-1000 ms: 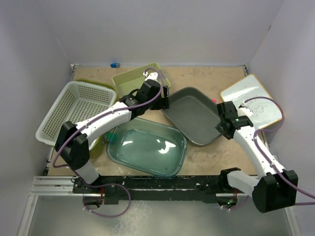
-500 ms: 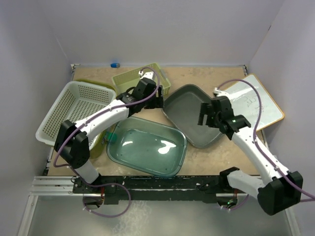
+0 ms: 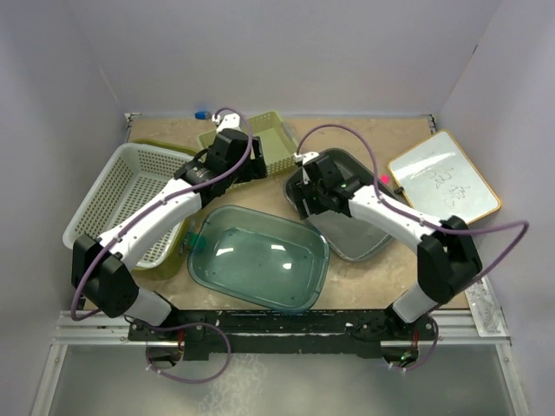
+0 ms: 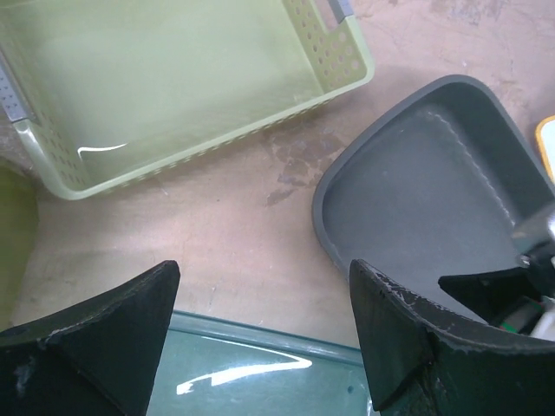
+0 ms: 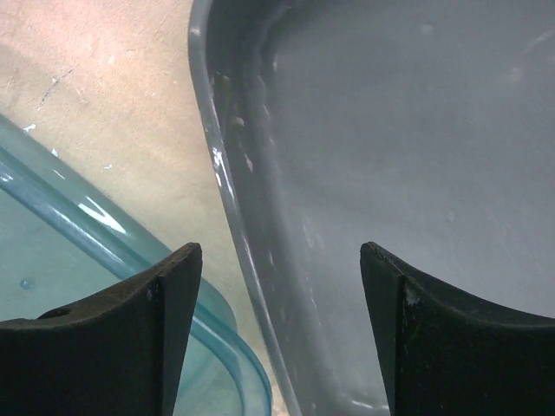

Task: Turn the large container upside down

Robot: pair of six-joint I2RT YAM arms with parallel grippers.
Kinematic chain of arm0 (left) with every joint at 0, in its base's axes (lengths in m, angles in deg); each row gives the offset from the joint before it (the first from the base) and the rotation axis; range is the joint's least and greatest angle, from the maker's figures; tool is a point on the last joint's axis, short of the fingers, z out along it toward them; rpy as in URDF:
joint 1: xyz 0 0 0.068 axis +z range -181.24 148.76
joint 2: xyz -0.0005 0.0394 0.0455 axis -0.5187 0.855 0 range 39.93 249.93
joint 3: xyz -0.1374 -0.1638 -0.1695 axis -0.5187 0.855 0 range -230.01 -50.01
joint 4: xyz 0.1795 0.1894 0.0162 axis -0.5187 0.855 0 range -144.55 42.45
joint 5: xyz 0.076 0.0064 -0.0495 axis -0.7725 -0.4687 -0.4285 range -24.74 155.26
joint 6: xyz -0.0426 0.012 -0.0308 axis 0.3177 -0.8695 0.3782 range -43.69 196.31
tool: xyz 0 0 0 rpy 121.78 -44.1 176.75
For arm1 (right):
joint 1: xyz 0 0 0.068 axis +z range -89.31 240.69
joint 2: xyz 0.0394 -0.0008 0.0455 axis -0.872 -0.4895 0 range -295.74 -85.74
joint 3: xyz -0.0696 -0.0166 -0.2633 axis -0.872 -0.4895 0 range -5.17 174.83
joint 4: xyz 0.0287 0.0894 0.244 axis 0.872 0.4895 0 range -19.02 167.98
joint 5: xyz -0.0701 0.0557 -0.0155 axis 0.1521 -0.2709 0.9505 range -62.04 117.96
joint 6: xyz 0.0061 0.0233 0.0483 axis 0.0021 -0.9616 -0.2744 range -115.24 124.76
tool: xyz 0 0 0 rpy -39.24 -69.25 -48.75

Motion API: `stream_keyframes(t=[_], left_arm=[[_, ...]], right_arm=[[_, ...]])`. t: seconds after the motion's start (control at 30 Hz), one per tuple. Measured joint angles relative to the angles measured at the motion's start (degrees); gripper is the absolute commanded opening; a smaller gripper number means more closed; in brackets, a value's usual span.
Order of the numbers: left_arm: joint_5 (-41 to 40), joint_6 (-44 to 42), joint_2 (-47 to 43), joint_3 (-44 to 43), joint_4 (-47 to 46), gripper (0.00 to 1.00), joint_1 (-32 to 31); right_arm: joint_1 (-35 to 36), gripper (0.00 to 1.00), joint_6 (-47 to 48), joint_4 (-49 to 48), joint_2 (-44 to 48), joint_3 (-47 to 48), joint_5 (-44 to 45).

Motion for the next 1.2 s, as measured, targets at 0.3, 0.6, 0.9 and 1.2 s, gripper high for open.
stream_keyframes(t=[0.3,0.6,0.9,1.2], left_arm=[[-1.73,0.04,-0.2,2.58,1.05,0.76,0.07],[-2.25,0.04,-0.26,3.58,0.63,0.76,0.09],[-2.12,0.02,-0.26,3.65,0.31,0.76,0.24],[3.63,-1.05,-0.39,4.85,-3.41,0.76,0.24]], right_arm=[[3.08,0.58,0.92,-1.84,-8.94,3.63,-0.04],[3.78,0.21,1.09,-2.03,-12.76,3.69,2.56],[3.72,0.0,-0.63,1.05,-7.78,5.22,2.29],[-4.79,0.0,-8.76,1.36,-0.37,9.09,-5.64]])
